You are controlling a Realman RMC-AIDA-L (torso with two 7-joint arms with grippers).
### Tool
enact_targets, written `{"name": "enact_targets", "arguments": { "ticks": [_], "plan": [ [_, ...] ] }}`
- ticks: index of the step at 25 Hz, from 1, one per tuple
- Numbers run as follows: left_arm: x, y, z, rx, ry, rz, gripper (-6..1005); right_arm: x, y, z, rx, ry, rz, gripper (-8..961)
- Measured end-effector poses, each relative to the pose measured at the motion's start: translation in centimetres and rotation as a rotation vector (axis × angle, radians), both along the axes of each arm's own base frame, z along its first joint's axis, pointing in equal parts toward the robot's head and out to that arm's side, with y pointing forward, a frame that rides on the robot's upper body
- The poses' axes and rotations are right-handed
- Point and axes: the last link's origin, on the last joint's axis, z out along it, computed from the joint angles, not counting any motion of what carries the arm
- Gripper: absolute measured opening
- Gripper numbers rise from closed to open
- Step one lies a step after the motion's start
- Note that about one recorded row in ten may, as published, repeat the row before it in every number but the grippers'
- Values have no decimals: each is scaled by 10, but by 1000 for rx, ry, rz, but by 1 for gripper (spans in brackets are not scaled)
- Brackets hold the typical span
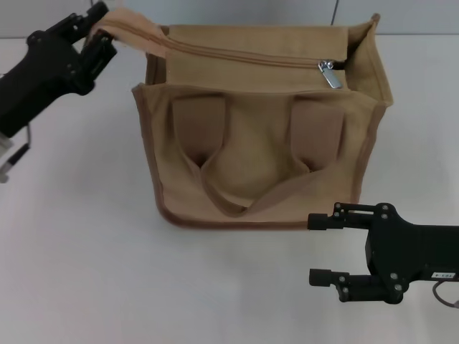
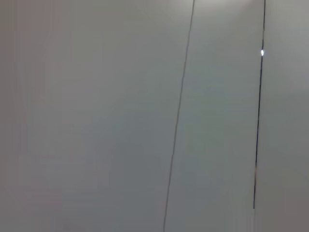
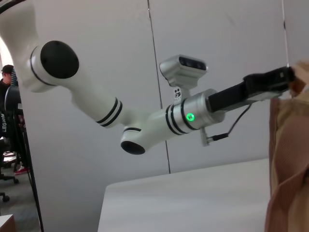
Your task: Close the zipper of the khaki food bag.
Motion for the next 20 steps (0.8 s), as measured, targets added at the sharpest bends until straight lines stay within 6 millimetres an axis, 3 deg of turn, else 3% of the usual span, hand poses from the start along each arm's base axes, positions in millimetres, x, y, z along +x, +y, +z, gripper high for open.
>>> {"name": "enact_targets", "arguments": {
  "ticks": [6,11,13,17,18,19,20],
  "plan": [
    [-27,-11,31,-95,168,12,236,-4,3,-2,0,14,-3,709],
    [-36,-29,52,-239,254,-11,475,-6,6,-8,-11,10,-10,709],
    [-29,-49,58,-283,238,-120,683,-6,7,-10,-13,9,-16,709],
    [-21,-62,52,-342,240,-219,791,-8,7,-14,-21,14,-23,709],
    [-18,-66,40,-381,267,-265,818,-8,7,-16,-22,14,-25,709],
    [-18,-66,40,-381,267,-265,818,-8,7,-16,-22,14,-25,710],
    [-15,-69,25,-416,301,-303,818,-9,8,-17,-21,13,-26,710]
  ]
}}
